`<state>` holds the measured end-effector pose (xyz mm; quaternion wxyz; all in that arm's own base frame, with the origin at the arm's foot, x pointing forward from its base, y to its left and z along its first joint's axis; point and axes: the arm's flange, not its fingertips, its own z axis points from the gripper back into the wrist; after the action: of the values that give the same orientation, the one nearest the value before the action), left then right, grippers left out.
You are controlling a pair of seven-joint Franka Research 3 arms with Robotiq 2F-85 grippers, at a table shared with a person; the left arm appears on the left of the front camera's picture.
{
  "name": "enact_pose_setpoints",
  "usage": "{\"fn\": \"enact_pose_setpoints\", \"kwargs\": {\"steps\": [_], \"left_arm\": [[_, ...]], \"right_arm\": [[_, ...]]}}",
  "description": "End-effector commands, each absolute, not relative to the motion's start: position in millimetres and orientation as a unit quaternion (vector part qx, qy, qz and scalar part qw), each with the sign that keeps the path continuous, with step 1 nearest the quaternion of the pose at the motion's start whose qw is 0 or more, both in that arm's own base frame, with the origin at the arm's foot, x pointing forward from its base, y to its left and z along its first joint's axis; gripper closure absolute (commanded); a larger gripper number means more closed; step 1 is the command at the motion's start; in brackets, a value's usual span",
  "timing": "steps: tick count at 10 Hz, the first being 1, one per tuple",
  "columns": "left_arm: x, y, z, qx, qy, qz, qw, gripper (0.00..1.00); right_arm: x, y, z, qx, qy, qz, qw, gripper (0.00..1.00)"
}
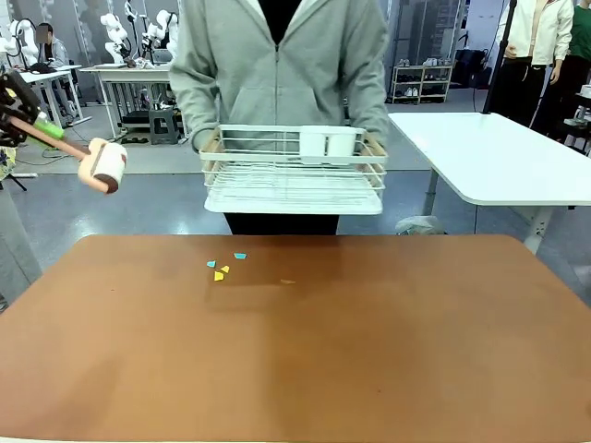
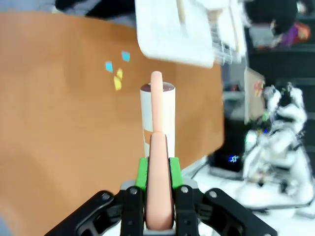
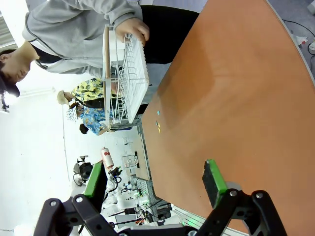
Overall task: Clean the table.
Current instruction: Clean the table with the Lint Roller when the human lifts the Dish drying rack.
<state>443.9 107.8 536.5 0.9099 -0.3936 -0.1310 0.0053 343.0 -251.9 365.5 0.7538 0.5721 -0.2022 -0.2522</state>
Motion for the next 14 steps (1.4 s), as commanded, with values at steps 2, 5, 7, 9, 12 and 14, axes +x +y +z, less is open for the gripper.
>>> {"fn": "enact_pose_setpoints", "kwargs": {"steps": [2,5,7,9,12,14], "left_arm": [[500,110,483,-0.333,-0.110,-0.139,0.926,0.79],[507,100,448,-0.344,-0.107,-0.085,0.929,0.79],[516,104,438,-0.337,-0.086,-0.099,0.932,0.79],[516,104,438,-0.337,-0.086,-0.099,0.932,0.79],[535,106,404,-0.335,-0.051,-0.023,0.940,0.79],[555,105,372,-0.340,-0.063,-0.018,0.938,0.79]], "right_arm": [[342,-253,367,0.572,-0.203,-0.254,0.753,0.00],[342,-253,367,0.572,-0.203,-0.254,0.753,0.00],[342,-253,367,0.572,-0.203,-0.254,0.753,0.00],[342,-253,367,0.572,-0.203,-0.254,0.753,0.00],[342,-253,367,0.572,-0.203,-0.254,0.753,0.00],[342,-253,367,0.572,-0.203,-0.254,0.753,0.00]]}}
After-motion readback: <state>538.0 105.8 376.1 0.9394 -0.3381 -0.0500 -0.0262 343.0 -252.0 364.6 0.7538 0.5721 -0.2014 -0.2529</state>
